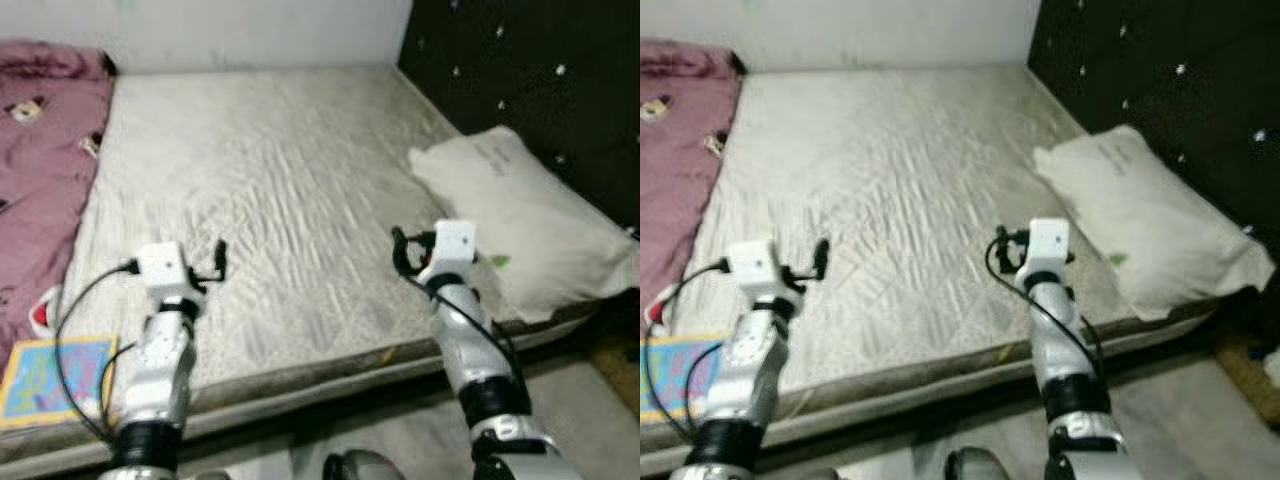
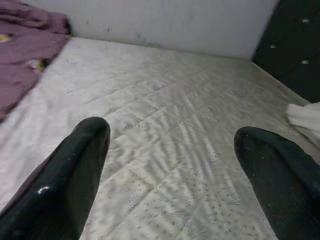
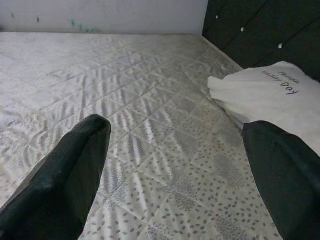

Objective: Clean up the room

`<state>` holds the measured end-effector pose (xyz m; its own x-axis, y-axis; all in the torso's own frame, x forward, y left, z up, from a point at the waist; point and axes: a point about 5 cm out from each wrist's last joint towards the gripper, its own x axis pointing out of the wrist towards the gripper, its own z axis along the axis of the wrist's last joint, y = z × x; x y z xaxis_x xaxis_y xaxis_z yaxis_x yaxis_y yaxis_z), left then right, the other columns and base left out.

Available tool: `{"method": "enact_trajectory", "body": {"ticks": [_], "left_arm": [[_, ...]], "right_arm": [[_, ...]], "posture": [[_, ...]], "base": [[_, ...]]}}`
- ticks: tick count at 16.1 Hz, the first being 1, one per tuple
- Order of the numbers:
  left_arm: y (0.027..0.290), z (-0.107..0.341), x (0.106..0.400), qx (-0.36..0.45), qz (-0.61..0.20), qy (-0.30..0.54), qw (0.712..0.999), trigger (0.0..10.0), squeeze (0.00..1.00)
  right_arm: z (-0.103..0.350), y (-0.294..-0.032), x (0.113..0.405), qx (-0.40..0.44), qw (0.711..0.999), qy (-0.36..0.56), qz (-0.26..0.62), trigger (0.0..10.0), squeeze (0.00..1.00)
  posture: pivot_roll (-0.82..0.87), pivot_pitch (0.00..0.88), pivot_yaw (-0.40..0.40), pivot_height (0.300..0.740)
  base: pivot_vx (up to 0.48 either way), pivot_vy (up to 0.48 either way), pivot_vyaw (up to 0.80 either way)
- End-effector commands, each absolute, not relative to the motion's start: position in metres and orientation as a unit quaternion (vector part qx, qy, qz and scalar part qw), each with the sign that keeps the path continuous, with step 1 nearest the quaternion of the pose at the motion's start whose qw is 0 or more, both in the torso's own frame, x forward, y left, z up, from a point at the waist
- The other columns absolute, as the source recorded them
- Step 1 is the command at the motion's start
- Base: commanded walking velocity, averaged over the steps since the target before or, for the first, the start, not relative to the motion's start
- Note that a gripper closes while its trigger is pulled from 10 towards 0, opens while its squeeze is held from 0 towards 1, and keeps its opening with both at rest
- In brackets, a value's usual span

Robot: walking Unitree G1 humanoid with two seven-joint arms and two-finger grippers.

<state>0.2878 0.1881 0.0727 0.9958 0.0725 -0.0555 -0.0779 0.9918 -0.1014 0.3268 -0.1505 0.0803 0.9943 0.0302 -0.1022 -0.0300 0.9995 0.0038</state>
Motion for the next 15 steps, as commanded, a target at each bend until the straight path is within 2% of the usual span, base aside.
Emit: {"method": "enact_trajectory", "body": {"ticks": [1, 11, 13, 15], "left_arm": [[0.1936, 0.0691, 0.2854, -0.049, 0.049, 0.036, 0.997, 10.0, 0.00], [0.1930, 0.0688, 0.2869, -0.052, 0.052, 0.039, 0.997, 10.0, 0.00], [0.1934, 0.0686, 0.2868, -0.053, 0.053, 0.039, 0.996, 10.0, 0.00], [0.1935, 0.0685, 0.2867, -0.054, 0.053, 0.039, 0.996, 10.0, 0.00]], "right_arm": [[0.0811, -0.1440, 0.3275, 0.003, 0.998, 0.051, 0.027, 10.0, 0.00], [0.0808, -0.1428, 0.3285, -0.006, 0.998, 0.056, 0.035, 10.0, 0.00], [0.0809, -0.1426, 0.3284, -0.004, 0.998, 0.055, 0.036, 10.0, 0.00], [0.0810, -0.1426, 0.3284, -0.005, 0.998, 0.054, 0.036, 10.0, 0.00]], "posture": [[-0.07, 0.000, -0.045, 0.740], [-0.07, 0.000, -0.048, 0.740], [-0.07, 0.000, -0.048, 0.740], [-0.07, 0.000, -0.048, 0.740]], "base": [[0.000, 0.480, 0.00], [0.000, 0.480, 0.00], [0.000, 0.480, -0.80], [0.000, 0.480, 0.00]]}}
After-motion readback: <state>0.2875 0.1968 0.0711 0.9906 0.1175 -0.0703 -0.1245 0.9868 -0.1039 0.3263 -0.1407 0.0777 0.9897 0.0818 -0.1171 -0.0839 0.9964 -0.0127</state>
